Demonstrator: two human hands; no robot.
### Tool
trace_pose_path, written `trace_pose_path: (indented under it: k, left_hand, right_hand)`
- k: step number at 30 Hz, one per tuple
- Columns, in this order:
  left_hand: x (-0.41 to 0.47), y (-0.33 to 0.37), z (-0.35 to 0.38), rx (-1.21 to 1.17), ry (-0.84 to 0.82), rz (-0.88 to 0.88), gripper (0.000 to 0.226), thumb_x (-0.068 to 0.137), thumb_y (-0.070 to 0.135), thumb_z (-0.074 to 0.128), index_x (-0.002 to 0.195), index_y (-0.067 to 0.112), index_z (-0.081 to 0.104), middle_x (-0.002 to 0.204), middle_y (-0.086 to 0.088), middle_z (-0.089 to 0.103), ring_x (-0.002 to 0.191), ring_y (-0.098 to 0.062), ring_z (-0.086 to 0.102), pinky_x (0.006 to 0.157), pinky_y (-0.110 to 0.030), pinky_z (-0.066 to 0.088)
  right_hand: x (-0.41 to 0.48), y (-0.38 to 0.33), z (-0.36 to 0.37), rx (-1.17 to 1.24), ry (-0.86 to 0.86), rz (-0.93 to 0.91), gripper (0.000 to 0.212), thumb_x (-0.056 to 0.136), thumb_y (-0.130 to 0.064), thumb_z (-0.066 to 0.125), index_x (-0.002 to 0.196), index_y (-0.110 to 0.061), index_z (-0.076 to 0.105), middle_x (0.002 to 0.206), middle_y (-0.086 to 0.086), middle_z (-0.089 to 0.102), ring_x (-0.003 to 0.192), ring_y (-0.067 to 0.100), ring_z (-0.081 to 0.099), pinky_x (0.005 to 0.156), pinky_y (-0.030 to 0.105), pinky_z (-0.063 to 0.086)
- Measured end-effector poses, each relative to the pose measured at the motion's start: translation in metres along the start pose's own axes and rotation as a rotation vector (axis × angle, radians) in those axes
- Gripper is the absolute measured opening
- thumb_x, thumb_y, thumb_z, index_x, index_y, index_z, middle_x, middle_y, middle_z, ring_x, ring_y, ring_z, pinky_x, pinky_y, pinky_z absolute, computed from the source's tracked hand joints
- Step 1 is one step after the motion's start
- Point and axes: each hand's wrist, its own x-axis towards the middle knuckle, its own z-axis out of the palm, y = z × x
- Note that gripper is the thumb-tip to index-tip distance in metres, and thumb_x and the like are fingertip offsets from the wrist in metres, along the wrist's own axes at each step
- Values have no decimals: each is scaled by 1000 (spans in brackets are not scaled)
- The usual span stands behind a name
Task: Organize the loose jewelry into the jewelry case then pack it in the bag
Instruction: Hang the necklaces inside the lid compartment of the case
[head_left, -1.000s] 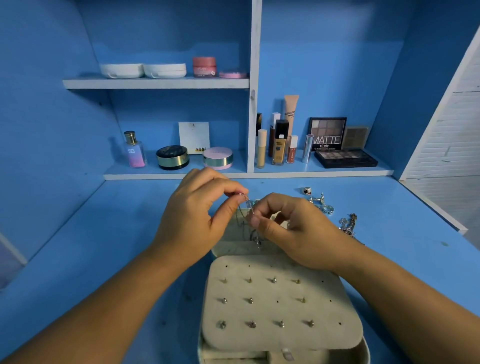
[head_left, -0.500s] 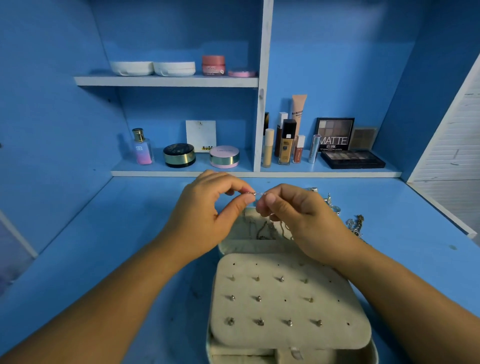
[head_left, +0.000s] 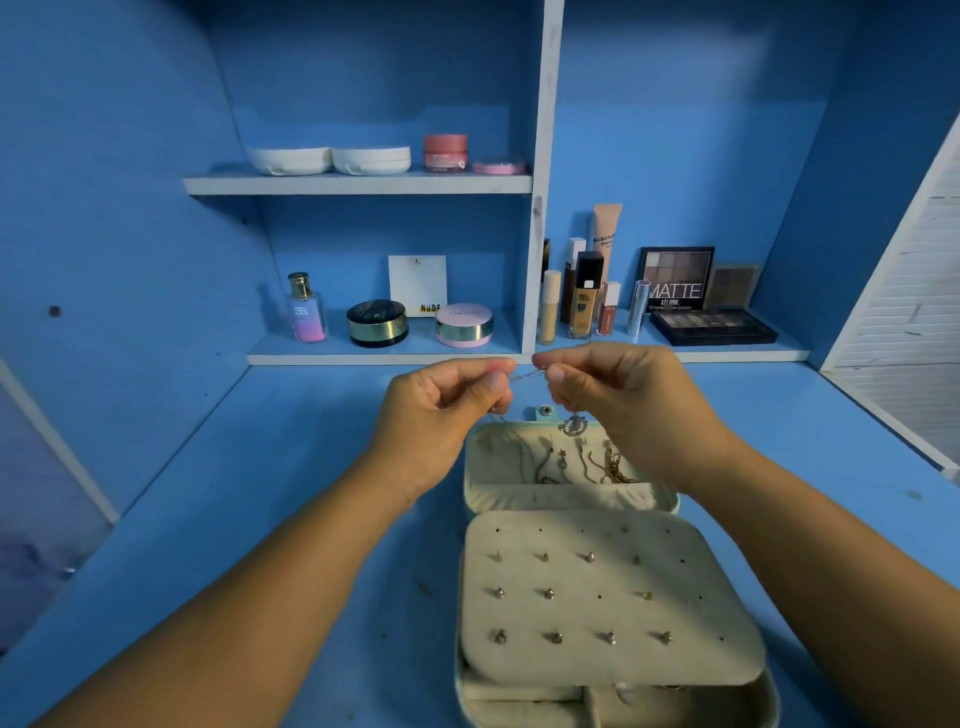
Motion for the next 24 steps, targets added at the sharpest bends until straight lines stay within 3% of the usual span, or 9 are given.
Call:
trace_pose_path:
  k: [2, 5, 7, 9, 12, 16, 20, 22, 24]
  left_hand:
    - [1, -8, -5, 243, -48, 129, 20, 84, 13, 71, 97, 29, 72, 84, 16, 74, 82, 1, 68, 80, -12, 50]
    - [1, -19, -8, 573, -69, 262, 19, 84, 20, 74, 102, 26, 75, 90, 21, 69, 86, 10, 61, 77, -3, 40]
    - [2, -23, -11, 649, 4, 332, 14, 86, 21, 73, 99, 22, 76, 87, 24, 64, 86, 6, 57, 76, -4, 38]
    - [6, -25, -15, 723, 86, 420, 9, 87, 21, 71, 95, 21, 76, 84, 22, 62, 84, -1, 54, 77, -9, 40]
    - [7, -28, -17, 780, 94, 460, 8, 88, 23, 70, 94, 21, 75, 83, 15, 59, 78, -8, 53, 71, -17, 44]
    - [9, -32, -18, 825, 60, 462, 7, 88, 23, 70, 92, 19, 74, 83, 13, 58, 74, -10, 57, 68, -29, 51]
    - [13, -34, -18, 874, 61, 460, 5, 87, 21, 71, 90, 18, 74, 82, 14, 56, 75, -3, 54, 70, -19, 46]
    - [12, -33, -12, 805, 77, 394, 4, 86, 20, 72, 89, 19, 75, 80, 16, 59, 71, 0, 55, 68, -7, 41]
    - [13, -31, -4, 692, 93, 294, 4, 85, 18, 74, 88, 20, 76, 81, 16, 64, 69, 1, 58, 65, -5, 42]
  right_hand:
    - [8, -6, -4, -239, -30, -34, 12, 91, -26, 62, 96, -33, 71, 78, -7, 71, 69, 4, 63, 70, 27, 55]
    - [21, -13, -9, -532, -64, -54, 11, 93, -28, 58, 93, -32, 68, 73, -17, 63, 63, -9, 55, 56, 6, 41]
    - [25, -11, -9, -613, -52, -66, 12, 94, -28, 57, 94, -29, 69, 73, -15, 62, 63, -2, 55, 54, 8, 39]
    - [22, -3, -8, -575, -28, -62, 11, 95, -28, 56, 91, -30, 67, 72, -12, 63, 64, 3, 56, 56, 15, 42]
    - [13, 14, -4, -496, -6, -16, 10, 95, -27, 56, 91, -30, 64, 78, -15, 63, 64, -2, 55, 54, 7, 41]
    - [11, 34, -2, -568, 22, -74, 13, 95, -22, 55, 99, -20, 67, 92, -10, 61, 76, -5, 52, 64, 2, 39]
    - [13, 43, 0, -527, 60, -118, 13, 95, -17, 56, 99, -16, 68, 94, -6, 60, 74, -8, 50, 65, -3, 34]
    - [13, 46, 0, -503, 45, -118, 14, 95, -19, 55, 100, -17, 68, 97, -6, 63, 76, -8, 51, 66, -1, 36]
    - [12, 47, -1, -468, 37, -101, 14, 96, -21, 55, 100, -17, 68, 98, -5, 64, 77, -6, 52, 66, 1, 38]
